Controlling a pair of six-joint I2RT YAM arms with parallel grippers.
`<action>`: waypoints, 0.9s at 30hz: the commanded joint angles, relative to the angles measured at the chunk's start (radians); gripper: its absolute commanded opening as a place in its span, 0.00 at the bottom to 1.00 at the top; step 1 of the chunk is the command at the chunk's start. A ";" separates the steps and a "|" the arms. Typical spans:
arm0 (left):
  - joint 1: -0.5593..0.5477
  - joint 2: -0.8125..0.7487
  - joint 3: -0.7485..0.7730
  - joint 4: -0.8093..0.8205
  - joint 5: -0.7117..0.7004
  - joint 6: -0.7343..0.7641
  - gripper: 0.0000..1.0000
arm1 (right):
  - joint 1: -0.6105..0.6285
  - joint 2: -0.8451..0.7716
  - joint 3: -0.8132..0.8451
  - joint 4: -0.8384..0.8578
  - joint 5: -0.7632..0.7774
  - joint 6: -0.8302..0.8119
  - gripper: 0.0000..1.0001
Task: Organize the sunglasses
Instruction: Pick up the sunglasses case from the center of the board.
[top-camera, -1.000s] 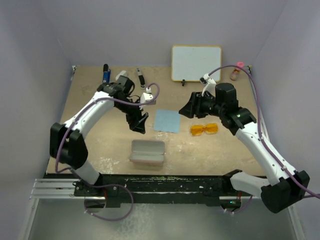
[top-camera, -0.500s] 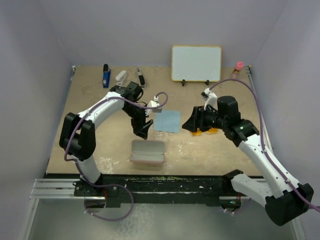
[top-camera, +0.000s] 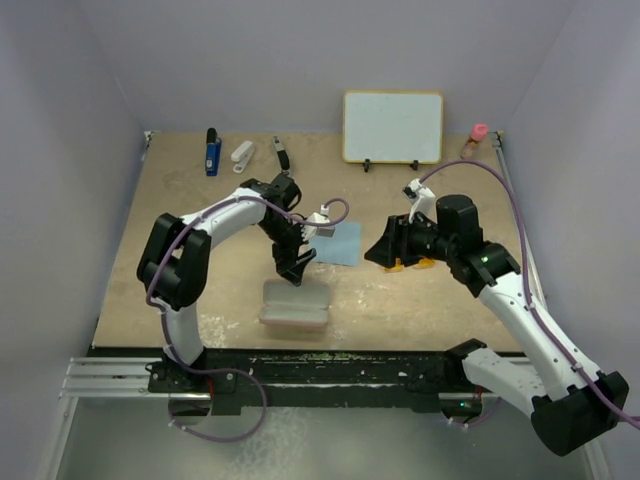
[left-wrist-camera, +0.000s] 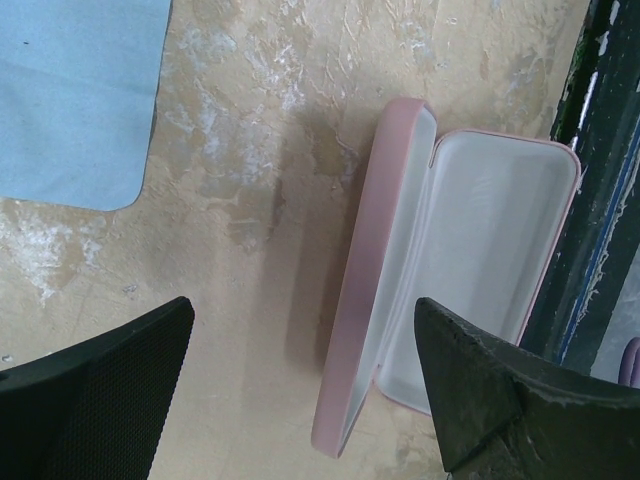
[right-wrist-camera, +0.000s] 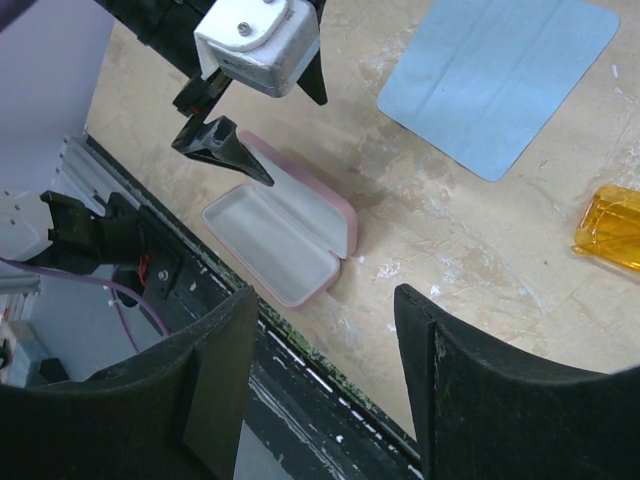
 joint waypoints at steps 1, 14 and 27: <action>-0.016 0.019 -0.003 0.014 0.017 -0.010 0.94 | -0.006 -0.018 -0.010 0.021 -0.029 -0.019 0.62; -0.065 0.043 -0.051 0.026 0.006 -0.039 0.83 | -0.006 -0.007 -0.026 0.038 -0.045 -0.032 0.61; -0.070 -0.062 -0.023 -0.033 -0.043 -0.119 0.20 | -0.007 -0.019 -0.025 0.033 -0.044 -0.037 0.61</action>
